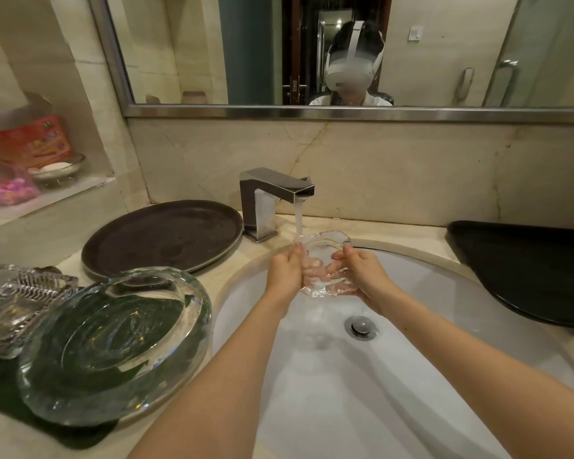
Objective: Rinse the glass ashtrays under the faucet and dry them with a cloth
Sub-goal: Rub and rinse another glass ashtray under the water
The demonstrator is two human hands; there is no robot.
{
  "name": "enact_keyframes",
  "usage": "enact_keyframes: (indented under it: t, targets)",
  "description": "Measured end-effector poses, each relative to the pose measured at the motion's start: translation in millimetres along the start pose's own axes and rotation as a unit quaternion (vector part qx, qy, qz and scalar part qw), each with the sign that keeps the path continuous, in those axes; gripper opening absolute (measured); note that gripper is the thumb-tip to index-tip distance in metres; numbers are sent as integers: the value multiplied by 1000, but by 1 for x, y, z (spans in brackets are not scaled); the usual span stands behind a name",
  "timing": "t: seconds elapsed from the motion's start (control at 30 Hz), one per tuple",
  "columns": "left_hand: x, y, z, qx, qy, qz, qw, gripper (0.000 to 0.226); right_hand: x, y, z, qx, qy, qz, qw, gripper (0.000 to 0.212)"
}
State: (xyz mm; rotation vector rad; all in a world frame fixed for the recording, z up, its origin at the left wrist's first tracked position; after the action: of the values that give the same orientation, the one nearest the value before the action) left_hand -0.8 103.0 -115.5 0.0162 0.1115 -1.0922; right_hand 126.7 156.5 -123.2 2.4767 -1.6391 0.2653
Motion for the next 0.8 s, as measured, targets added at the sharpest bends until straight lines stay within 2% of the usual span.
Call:
enact_keyframes:
  t: [0.1,0.17,0.37,0.43,0.53,0.63,0.73,0.8]
  targets:
    - [2,14,-3,42,-26,-68,996,28,0,-8,-1,-37,-2,37,999,32]
    - [2,16,2,127,-32,-77,988,27,-1,-7,-3,-67,-9,35,997,30]
    - [2,12,9,320,-64,-96,940,43,1,8,0,-161,-9,20,987,30]
    - [1,12,6,296,-64,-94,948,37,2,6,4,-183,4,29,983,30]
    - [1,8,-3,201,-60,-47,977,32,2,13,11,-279,31,4,960,30]
    - [2,6,-15,182,-88,-12,979,26,-1,23,11,-340,33,-30,939,32]
    - [5,9,-19,176,-109,-28,978,20,-3,23,4,-294,21,-47,954,23]
    - [4,7,-20,181,-111,-21,977,20,-2,17,-1,-170,4,-32,985,22]
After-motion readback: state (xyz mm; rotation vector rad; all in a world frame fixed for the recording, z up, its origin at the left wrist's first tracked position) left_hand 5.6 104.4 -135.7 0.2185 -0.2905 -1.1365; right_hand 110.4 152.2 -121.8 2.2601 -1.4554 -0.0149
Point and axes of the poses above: each hand's wrist, its own x-axis away from the middle knuckle, its own y-axis out of the palm, z = x × y, the point moved 10 cm from there along -x, towards the middle knuckle, and after that the axes turned 8 degrees about y, right-handed, at the moved point
